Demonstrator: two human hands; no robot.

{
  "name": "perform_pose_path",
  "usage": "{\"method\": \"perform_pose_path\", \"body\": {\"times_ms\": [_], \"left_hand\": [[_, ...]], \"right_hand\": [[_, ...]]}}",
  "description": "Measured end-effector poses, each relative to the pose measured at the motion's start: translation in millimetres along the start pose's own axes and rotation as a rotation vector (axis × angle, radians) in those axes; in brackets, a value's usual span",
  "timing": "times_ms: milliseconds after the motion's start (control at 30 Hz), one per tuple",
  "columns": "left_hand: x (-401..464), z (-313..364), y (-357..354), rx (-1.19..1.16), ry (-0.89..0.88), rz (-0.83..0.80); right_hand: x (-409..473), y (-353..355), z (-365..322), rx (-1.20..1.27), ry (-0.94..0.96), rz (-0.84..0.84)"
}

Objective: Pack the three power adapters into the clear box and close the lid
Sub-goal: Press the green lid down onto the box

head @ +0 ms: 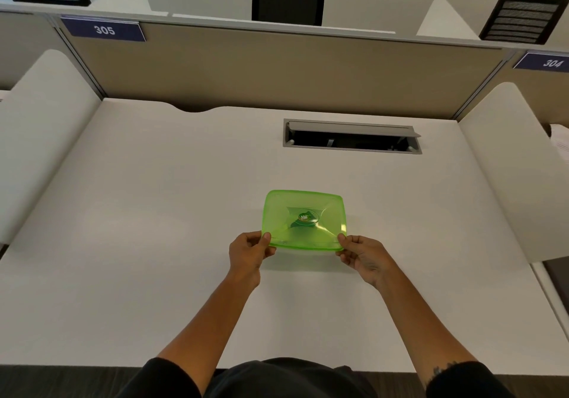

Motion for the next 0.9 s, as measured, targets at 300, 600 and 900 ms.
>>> {"method": "perform_pose_path", "body": {"times_ms": [300, 600, 900], "left_hand": [[5, 5, 1, 0.098, -0.058, -0.148], [27, 35, -6, 0.240, -0.127, -0.129], [92, 109, -21, 0.285, -0.140, -0.096]], "right_hand": [[1, -1, -5, -0.017, 0.058, 0.014], [19, -15, -35, -0.077, 0.117, 0.019], [74, -52, -96, -0.113, 0.152, 0.049]]}}
Point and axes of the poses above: each hand's wrist, its own x-axis towards the middle knuckle, its own y-axis out of the back of the hand, z = x × y, the point moved 8 cm from there along x, towards the middle knuckle, and after that the axes turned 15 degrees about -z, right-handed, at the moved point
